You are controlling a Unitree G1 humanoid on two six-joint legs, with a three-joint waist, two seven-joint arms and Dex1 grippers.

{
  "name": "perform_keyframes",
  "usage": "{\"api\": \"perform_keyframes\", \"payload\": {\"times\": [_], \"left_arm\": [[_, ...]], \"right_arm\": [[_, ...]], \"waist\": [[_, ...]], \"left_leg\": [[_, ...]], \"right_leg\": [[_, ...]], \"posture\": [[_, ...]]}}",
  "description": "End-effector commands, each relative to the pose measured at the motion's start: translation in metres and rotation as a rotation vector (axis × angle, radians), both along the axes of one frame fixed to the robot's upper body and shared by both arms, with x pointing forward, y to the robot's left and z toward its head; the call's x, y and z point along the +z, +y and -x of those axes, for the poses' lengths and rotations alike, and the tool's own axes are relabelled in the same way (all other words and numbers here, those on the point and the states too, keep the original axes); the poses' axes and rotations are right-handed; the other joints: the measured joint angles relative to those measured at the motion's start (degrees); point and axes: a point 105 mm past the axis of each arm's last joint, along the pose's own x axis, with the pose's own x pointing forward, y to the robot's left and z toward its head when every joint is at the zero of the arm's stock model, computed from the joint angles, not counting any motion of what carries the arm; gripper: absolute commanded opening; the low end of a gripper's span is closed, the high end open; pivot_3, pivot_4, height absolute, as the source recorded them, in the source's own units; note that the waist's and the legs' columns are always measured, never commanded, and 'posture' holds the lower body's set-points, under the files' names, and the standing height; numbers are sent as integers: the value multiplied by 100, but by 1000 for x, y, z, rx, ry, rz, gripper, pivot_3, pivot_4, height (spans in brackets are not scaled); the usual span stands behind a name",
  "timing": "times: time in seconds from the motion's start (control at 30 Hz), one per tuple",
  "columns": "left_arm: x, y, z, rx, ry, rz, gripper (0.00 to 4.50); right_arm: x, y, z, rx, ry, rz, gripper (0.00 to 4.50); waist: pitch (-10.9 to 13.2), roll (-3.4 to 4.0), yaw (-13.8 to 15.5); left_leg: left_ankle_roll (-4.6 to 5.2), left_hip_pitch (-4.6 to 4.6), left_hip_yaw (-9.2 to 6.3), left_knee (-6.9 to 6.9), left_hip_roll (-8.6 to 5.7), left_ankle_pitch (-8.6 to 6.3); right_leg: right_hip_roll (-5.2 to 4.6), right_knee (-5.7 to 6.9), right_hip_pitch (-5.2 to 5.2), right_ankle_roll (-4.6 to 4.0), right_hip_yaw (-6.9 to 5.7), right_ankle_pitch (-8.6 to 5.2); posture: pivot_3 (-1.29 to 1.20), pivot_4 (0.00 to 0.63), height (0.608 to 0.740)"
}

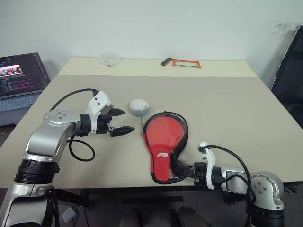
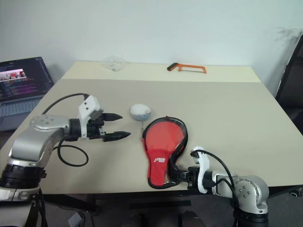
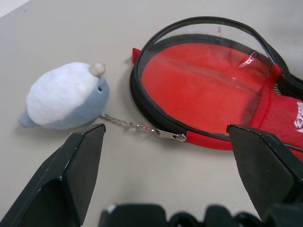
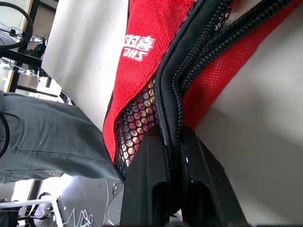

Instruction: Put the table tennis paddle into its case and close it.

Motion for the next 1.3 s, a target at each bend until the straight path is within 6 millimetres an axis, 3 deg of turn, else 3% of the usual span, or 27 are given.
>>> {"api": "perform_keyframes", "payload": {"times": [0.03,0.33,0.5,0.7,0.83,0.93,1.07,1.2,1.3], "left_arm": [[12,-1,0,-20,-46,-18,4500],[13,-3,-1,-27,-48,-18,4500],[13,-5,-1,-35,-46,-14,4500],[14,-8,-2,-42,-45,-1,4500],[15,-17,-5,-59,-49,35,4500],[12,-31,-9,-75,-44,73,4500],[1,-61,-9,-120,-13,132,4500],[-10,-88,-9,-151,6,161,4500],[-10,-91,-14,-116,-3,187,4500]], "right_arm": [[-13,9,19,72,102,0,22],[-16,0,11,56,72,87,22],[-10,0,10,58,52,67,1389],[12,-20,5,94,-46,114,3216],[29,-59,3,162,-201,320,4454],[54,-73,-10,181,-332,355,4454],[87,-71,-29,211,-503,347,4454],[104,-63,-50,184,-595,326,4454],[107,-57,-68,126,-637,332,4454]], "waist": [[-2,-4,-1],[-6,-9,1],[-6,-9,-4],[-5,-7,7],[1,1,108],[0,0,170],[1,2,164],[1,2,158],[2,3,154]], "left_leg": [[0,0,0,0,0,0],[0,0,1,2,-1,0],[0,1,1,2,0,0],[0,0,4,10,-3,1],[1,-4,10,17,-24,2],[1,-7,19,27,-29,2],[1,-6,19,38,-26,2],[1,-7,16,38,-25,2],[2,-8,14,36,-24,2]], "right_leg": [[0,0,0,0,0,0],[-1,0,1,0,2,0],[0,0,1,0,2,0],[-4,0,2,8,6,5],[-25,-6,5,24,10,7],[-35,-32,13,20,14,4],[-31,-43,26,44,17,22],[-27,-51,30,56,17,29],[-25,-47,28,51,17,27]], "posture": [[0,150,740],[0,150,740],[0,150,740],[0,150,740],[0,150,740],[0,150,740],[0,150,740],[0,150,740],[0,150,740]]}}
